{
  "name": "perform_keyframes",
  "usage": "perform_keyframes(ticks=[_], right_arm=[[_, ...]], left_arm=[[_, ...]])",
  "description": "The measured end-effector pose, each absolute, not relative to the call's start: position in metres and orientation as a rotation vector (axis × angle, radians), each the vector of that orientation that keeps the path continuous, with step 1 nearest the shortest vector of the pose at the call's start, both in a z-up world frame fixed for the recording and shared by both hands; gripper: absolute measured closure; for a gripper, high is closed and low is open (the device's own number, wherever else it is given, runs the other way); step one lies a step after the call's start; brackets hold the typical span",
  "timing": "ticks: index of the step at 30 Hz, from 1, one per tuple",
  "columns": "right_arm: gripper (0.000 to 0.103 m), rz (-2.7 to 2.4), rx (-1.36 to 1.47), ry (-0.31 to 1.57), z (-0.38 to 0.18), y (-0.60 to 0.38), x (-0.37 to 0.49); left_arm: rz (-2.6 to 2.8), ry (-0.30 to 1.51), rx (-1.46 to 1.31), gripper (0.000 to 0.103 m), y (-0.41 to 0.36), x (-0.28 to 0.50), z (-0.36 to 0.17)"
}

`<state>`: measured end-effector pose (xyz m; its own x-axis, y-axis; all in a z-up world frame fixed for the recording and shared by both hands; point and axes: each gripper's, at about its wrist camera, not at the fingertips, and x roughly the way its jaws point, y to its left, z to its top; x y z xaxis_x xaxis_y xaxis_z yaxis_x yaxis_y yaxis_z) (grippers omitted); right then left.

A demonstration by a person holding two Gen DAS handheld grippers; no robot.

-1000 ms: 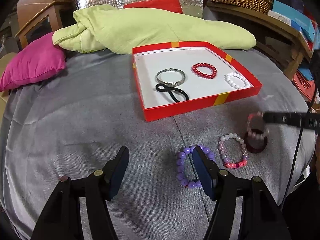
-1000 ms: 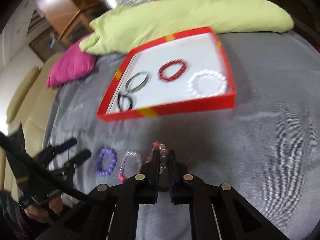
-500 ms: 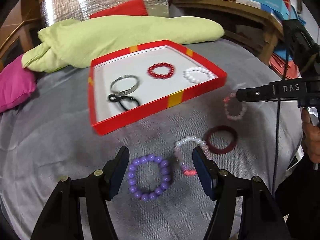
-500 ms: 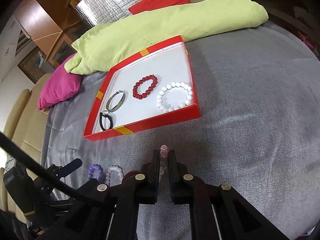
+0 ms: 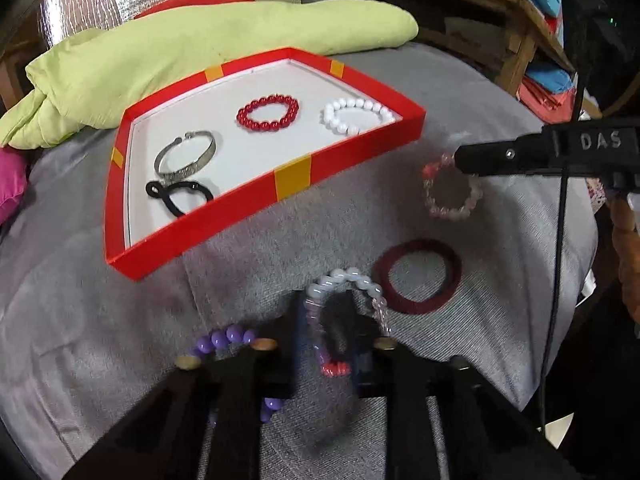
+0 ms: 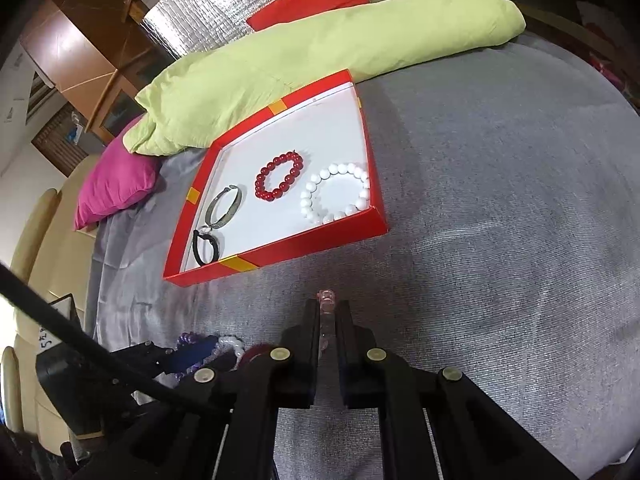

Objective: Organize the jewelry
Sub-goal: 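Grasp the clear-pink bead bracelet with the left tool while the right tool lifts its bracelet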

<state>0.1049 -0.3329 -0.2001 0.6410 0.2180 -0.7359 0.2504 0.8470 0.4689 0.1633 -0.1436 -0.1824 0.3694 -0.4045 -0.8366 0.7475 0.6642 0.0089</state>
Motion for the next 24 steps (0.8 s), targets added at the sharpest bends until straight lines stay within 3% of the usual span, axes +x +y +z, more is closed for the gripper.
perform_keyframes(ticks=[24], right_arm=[[0.094,0.044,0.622,0.663,-0.161,-0.33,0.092]], left_arm=[[-0.794,0.693,0.205,0.095,-0.115,0.165,-0.12]])
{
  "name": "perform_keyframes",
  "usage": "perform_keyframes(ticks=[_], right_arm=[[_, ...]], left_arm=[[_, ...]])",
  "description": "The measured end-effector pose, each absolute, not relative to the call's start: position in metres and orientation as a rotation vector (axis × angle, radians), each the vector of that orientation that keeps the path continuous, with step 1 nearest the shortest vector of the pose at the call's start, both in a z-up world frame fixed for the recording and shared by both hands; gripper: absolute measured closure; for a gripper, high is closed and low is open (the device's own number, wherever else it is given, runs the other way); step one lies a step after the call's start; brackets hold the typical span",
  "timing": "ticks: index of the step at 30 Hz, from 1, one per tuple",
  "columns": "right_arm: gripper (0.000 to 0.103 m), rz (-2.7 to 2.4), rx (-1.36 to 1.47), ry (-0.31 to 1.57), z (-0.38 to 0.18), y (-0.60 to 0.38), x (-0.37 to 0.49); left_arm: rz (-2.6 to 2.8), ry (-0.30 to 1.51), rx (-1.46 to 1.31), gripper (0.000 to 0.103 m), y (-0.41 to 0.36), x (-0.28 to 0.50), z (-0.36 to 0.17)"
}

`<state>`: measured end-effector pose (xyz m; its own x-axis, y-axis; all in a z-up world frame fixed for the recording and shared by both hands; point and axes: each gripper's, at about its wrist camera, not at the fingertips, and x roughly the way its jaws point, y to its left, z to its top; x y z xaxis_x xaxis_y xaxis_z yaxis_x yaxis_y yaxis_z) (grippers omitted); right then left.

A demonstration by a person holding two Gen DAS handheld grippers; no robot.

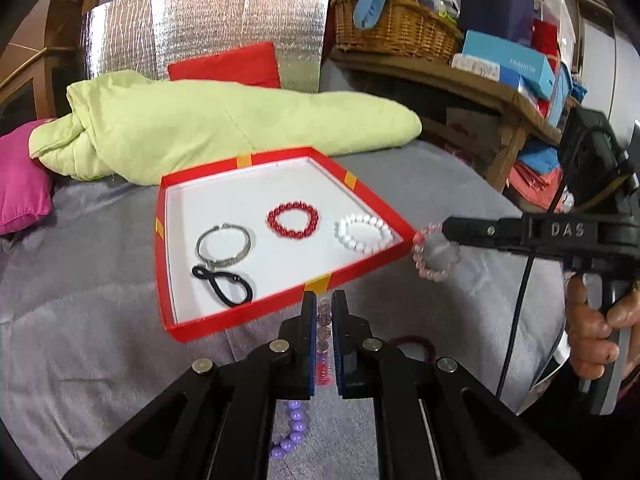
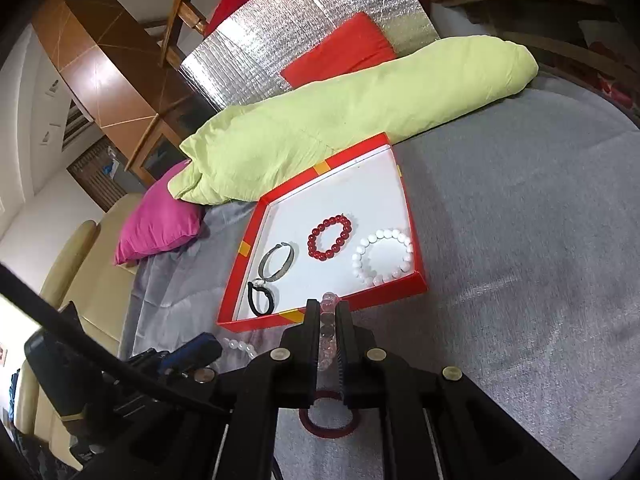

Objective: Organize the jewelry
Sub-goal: 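Grasp the clear-pink bead bracelet with the left tool while the right tool lifts its bracelet, then carry both bracelets over the red box and release them inside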

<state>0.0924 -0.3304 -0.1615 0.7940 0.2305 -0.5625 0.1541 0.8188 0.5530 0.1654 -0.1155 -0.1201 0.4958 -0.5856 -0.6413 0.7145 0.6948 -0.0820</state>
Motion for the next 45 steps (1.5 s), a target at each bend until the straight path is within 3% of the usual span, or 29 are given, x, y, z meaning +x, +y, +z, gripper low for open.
perform_keyframes(ticks=[27,45], right_arm=[[0.094,-0.008,0.627,0.589,-0.144,-0.352,0.139],[0.094,-0.078,0.673,0.675,-0.183,-0.378,0.236]], left_arm=[[-0.83,0.678,0.074,0.095,-0.154,0.214,-0.108],[-0.858,0.794,0.077,0.095,-0.177,0.257,-0.139]])
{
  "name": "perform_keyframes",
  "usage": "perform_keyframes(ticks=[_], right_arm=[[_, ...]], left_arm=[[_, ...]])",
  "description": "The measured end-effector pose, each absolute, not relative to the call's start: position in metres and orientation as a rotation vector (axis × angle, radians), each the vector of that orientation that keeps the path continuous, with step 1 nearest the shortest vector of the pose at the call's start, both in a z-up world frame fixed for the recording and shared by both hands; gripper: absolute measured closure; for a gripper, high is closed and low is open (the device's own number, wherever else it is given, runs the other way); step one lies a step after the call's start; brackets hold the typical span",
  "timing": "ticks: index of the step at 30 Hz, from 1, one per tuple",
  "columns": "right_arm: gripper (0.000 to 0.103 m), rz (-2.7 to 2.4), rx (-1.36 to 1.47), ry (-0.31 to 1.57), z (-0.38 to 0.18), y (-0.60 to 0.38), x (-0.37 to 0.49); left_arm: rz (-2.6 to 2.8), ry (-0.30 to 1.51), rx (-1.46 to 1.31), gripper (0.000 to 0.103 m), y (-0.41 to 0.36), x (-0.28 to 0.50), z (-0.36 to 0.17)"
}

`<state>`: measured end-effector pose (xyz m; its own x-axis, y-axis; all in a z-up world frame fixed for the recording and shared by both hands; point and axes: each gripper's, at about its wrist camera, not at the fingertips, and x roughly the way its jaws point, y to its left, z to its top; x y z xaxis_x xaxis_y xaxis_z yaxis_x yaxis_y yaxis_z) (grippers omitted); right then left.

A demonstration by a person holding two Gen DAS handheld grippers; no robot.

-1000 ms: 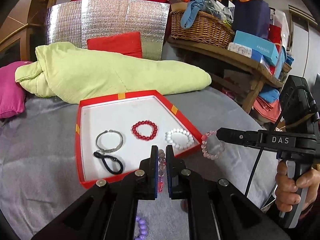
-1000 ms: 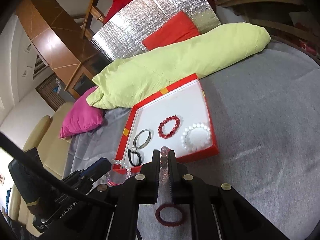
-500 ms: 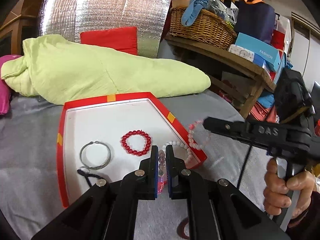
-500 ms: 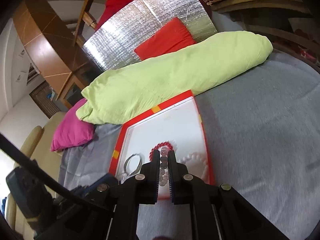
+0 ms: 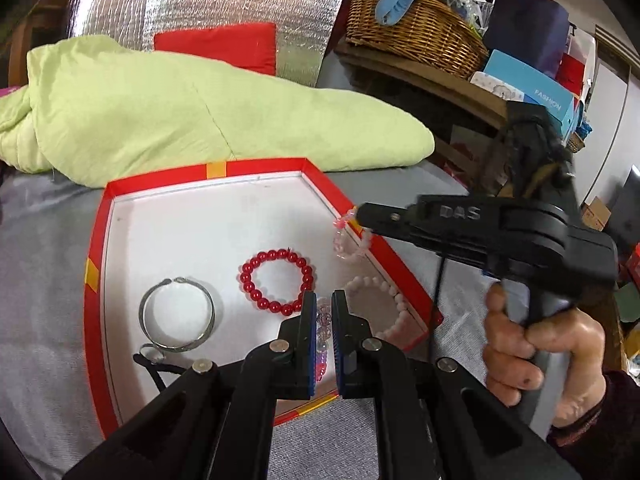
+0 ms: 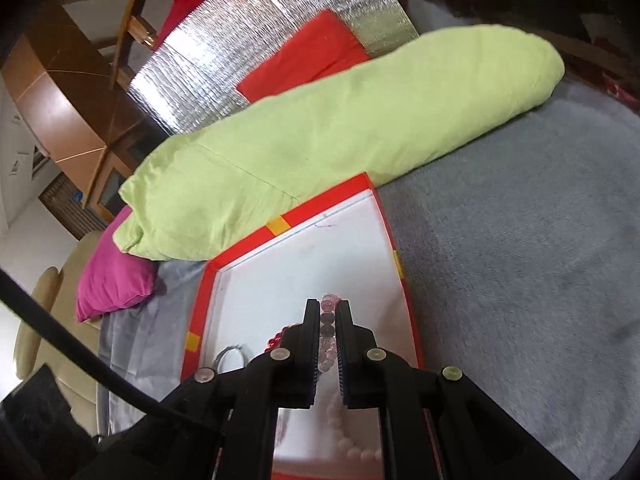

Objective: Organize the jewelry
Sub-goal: 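Carry both bracelets over the red box and release them inside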

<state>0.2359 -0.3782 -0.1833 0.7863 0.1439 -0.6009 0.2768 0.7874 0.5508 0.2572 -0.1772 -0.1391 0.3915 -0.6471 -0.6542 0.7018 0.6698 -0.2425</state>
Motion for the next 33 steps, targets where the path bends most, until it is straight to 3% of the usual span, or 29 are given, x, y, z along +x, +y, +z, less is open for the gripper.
perform_keyframes(ticks=[19,21,23,25,33], right_arm=[[0.094,-0.127,0.671,0.724,-0.2,-0.378,0.263],[0.094,-0.141,0.69,0.731,-0.199,-0.383,0.259],[0.094,-0.158,0.687,0.726,-0.198,-0.386,0.255],[0.092,-0.161,0.68,0.724,-0.195,-0.388,0.25],[0.092,-0.169,0.637,0.701,-0.179,-0.391,0.224]], left_arm=[[-0.843,0.831,0.091,0.094,-0.184,0.261,-0.148],[-0.824,0.824,0.114,0.089,-0.185,0.261,-0.148],[-0.796,0.815,0.131,0.069,-0.184,0.261,-0.148],[-0.776,0.802,0.122,0.062,-0.179,0.262,-0.145],[-0.659,0.764,0.053,0.056,-0.141,0.271,-0.13]])
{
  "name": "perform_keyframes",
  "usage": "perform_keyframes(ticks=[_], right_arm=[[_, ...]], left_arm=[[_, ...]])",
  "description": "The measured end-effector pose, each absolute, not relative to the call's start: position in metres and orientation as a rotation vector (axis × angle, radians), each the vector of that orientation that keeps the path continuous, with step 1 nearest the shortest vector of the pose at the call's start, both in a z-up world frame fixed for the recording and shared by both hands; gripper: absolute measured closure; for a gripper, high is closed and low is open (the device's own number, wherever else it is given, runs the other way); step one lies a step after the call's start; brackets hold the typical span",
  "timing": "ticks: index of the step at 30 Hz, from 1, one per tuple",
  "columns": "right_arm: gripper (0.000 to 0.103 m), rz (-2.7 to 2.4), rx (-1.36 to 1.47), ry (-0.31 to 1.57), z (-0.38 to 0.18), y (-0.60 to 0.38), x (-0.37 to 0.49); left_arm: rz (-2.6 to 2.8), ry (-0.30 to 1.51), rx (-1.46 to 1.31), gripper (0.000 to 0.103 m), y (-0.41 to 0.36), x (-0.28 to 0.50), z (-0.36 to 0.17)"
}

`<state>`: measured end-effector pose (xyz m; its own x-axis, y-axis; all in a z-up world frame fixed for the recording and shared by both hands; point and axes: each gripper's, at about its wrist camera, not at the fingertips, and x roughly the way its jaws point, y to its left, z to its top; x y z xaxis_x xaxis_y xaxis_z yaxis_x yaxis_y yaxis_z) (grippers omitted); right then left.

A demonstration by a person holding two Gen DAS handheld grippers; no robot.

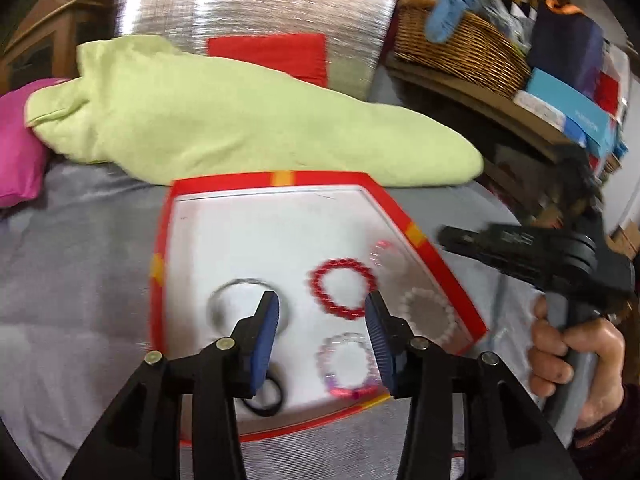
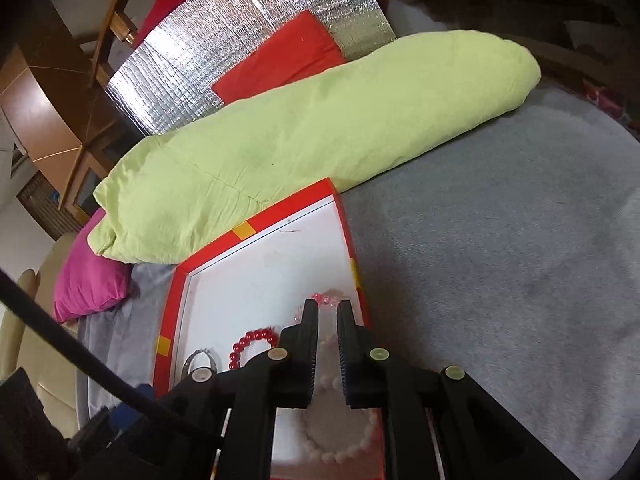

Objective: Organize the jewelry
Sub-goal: 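Carry both bracelets over the red box and release them inside, then move the left tool toward the purple bracelet while the right tool approaches the dark red band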

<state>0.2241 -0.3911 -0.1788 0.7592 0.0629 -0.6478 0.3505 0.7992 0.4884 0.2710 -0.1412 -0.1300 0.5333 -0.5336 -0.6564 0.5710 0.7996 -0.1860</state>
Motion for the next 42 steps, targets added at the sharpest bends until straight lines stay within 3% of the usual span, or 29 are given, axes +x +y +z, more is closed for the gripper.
perform_keyframes(ticks=[8,18,20,23,42], right_arm=[[0.092,-0.175,0.629,0.697,-0.169,-0.393,0.2],[0.092,-0.161,0.63,0.71,-0.165,-0.385,0.197],[0.087,-0.156,0.62,0.719,-0.166,-0.381,0.198],[0.081,-0.151,0.615,0.723,-0.166,-0.378,0.199],[0.081,-0.123,0.591,0.71,-0.159,-0.365,0.194]], left_arm=[[-0.513,0.739,0.077,0.041,-0.104,0.27,-0.125],[-0.408,0.718,0.183,0.034,-0.103,0.259,-0.126],[-0.396,0.712,0.204,0.031,-0.104,0.257,-0.126],[-0.378,0.711,0.218,0.031,-0.105,0.256,-0.125],[-0.326,0.708,0.255,0.03,-0.098,0.246,-0.118]])
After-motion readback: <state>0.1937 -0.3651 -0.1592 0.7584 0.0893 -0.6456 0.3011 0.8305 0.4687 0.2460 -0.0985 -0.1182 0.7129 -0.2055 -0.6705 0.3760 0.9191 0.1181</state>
